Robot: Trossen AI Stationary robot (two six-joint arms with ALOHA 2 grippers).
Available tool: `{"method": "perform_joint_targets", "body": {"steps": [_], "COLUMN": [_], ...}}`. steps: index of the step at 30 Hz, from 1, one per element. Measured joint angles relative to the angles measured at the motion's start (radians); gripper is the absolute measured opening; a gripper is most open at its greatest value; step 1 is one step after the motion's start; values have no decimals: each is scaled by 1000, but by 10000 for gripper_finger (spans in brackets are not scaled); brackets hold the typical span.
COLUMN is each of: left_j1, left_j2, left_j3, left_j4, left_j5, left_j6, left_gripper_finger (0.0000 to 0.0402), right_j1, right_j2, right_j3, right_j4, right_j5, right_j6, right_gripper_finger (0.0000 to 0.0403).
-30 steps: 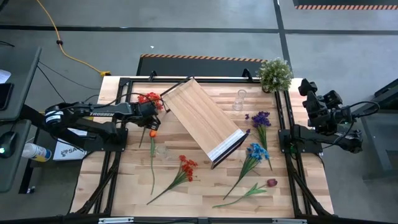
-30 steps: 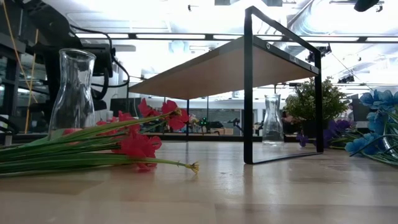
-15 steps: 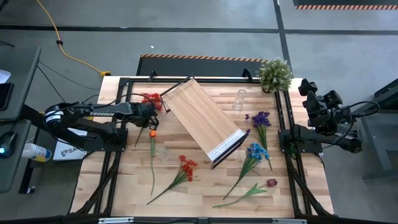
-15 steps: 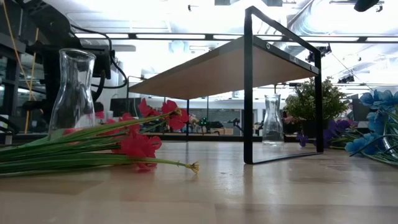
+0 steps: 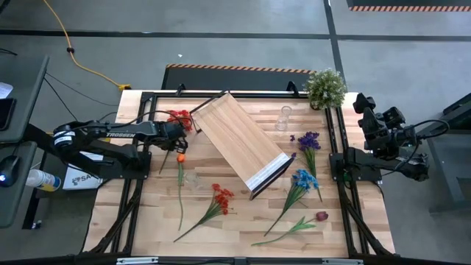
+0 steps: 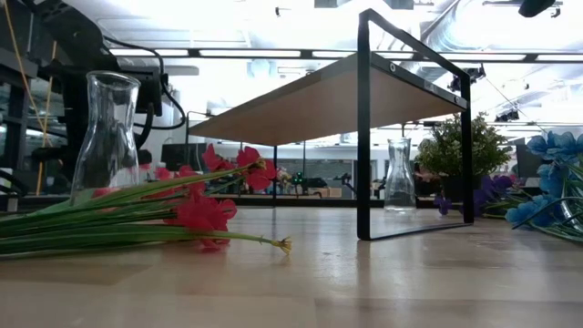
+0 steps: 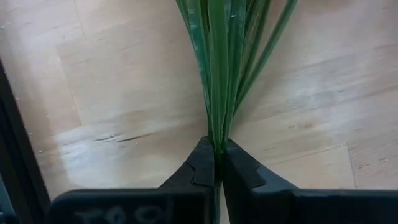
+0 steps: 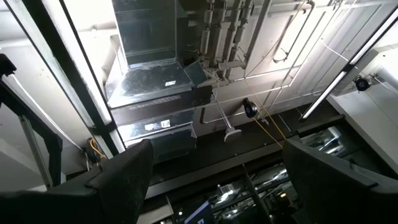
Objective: Pick and place flowers into a vace then onto a shelf
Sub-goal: Put the top red flowers into the bottom transparent vase
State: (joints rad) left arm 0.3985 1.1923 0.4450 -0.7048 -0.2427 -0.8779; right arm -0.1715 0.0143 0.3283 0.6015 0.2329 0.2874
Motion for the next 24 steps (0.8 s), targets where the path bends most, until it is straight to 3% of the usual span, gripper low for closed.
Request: {"method": "perform_joint_targets", "body": {"steps": [11,17,24], "left_j1": [1,1,1], "left_j2": [-65,-184,-372], "left_j3": [-8,-7,26], "left_j4": [-41,-129,-227], "left_j5": [-9,-22,-23], "left_j6": [-25,-60,-118], "left_gripper_finger": [54,42,55], "right_j1": [0,0,0], "right_j2": [0,0,0], "right_j3": [0,0,0], "right_j4": [0,0,0], "right_j5": [0,2,3], "right_j6": [0,0,0], "right_gripper_finger": [344,344,344]}}
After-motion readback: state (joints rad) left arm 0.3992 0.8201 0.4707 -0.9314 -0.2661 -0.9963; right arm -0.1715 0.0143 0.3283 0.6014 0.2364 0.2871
